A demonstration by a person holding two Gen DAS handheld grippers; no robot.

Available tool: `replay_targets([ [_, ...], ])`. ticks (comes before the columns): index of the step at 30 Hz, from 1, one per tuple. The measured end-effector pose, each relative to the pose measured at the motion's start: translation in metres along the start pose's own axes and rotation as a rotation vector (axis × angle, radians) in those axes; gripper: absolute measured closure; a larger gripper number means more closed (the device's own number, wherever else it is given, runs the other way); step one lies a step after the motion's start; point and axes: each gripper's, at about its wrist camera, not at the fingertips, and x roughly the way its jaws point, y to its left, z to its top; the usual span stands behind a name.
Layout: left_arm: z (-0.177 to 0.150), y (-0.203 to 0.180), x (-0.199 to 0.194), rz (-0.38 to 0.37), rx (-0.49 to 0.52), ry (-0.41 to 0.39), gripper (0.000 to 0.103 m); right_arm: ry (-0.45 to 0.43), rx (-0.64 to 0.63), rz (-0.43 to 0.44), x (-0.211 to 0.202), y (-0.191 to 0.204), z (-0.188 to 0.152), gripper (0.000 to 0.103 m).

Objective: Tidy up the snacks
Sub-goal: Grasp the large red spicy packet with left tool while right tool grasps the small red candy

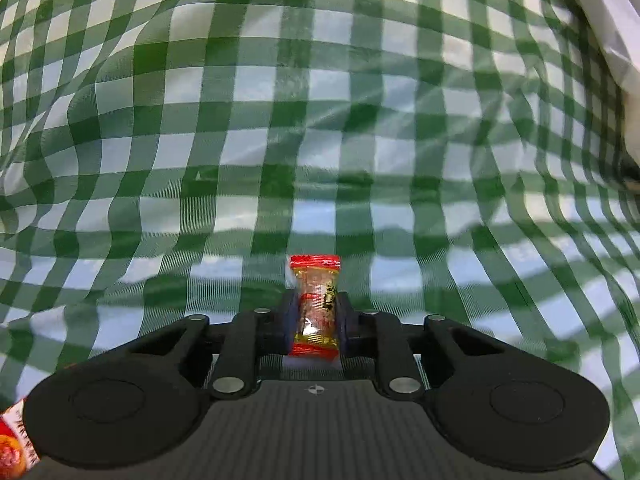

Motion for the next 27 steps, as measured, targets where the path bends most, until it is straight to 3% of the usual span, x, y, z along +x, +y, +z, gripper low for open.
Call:
replay_targets([
  [6, -0.013, 0.003, -0.057, 0.007, -0.032, -0.059, 0.055, -0.057, 0.084, 0.002, -0.063, -0.015, 0.006, 0.084],
  [14, -0.058, 0.004, -0.16, 0.024, -0.091, -0.13, 0.055, -0.086, 0.198, 0.039, -0.205, -0.011, -0.025, 0.084],
  [21, -0.132, 0.008, -0.253, 0.094, -0.144, -0.166, 0.055, -0.083, 0.215, 0.105, -0.335, 0.055, -0.072, 0.084],
  [27, -0.211, 0.026, -0.319, 0.168, -0.217, -0.137, 0.055, -0.046, 0.232, 0.235, -0.418, 0.125, -0.106, 0.084],
])
